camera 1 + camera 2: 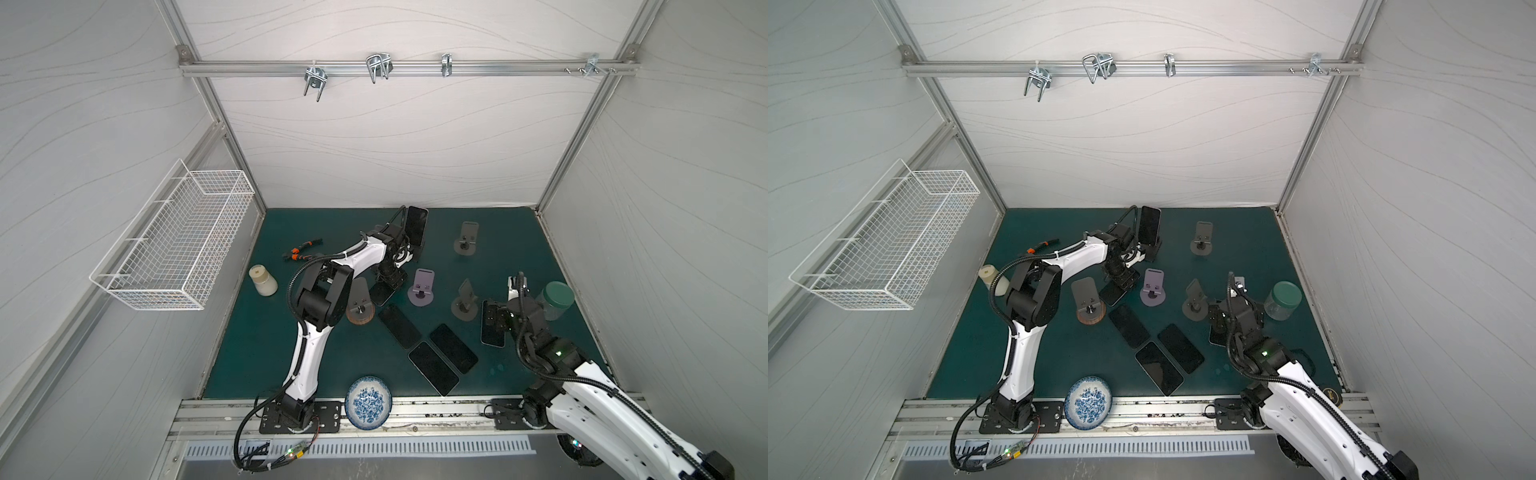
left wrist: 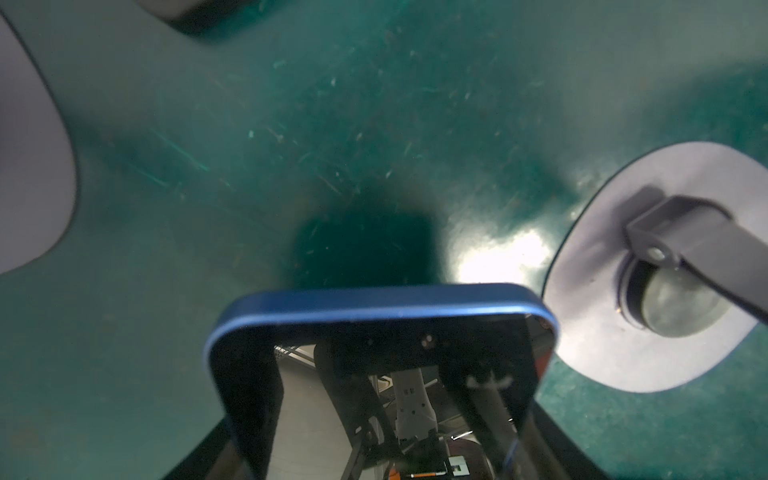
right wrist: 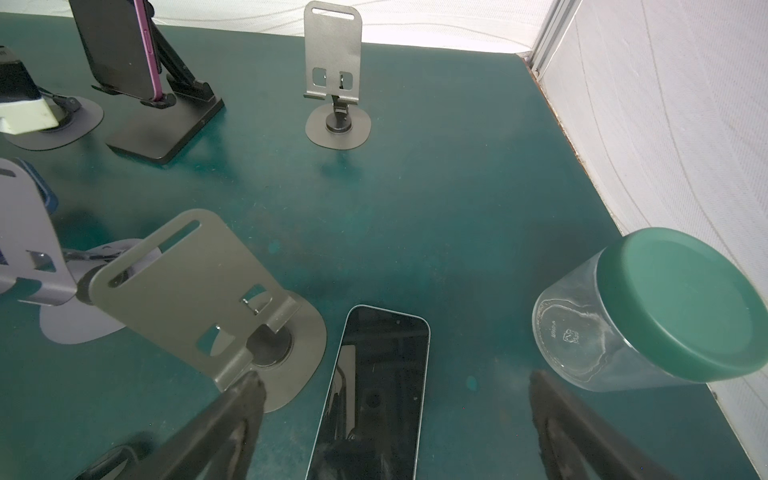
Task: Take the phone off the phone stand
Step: 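Lower the blue-framed phone flat onto the table with the left gripper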
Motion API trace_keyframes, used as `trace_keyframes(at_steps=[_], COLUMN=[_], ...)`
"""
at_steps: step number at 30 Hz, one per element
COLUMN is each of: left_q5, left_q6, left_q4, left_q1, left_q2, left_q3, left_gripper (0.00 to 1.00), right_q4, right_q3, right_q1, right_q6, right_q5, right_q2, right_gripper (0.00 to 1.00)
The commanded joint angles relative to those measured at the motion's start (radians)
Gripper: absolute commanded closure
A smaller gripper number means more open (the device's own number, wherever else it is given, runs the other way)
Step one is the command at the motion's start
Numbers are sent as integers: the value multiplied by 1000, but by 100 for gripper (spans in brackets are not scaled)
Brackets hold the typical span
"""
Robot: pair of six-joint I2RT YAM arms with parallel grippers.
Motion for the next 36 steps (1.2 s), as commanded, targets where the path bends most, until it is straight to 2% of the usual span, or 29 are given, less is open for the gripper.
trace_keyframes(at_steps=[1, 17, 36], left_q5=[8, -30, -22], left_q6=[6, -3, 3], left_q4=[-12, -16, -15], left_q1=[-12, -19, -21], left_q2=[52, 64, 58], left_q3=[17, 24, 18], left_gripper=[46, 39, 31], right_q4=[21, 20, 21], right_q3=[3, 3, 3], right_q1=[2, 2, 5], right_q6=[-9, -12, -13], right_q5=[6, 4, 5], right_q2=[-3, -4, -1], right_gripper=[1, 1, 1])
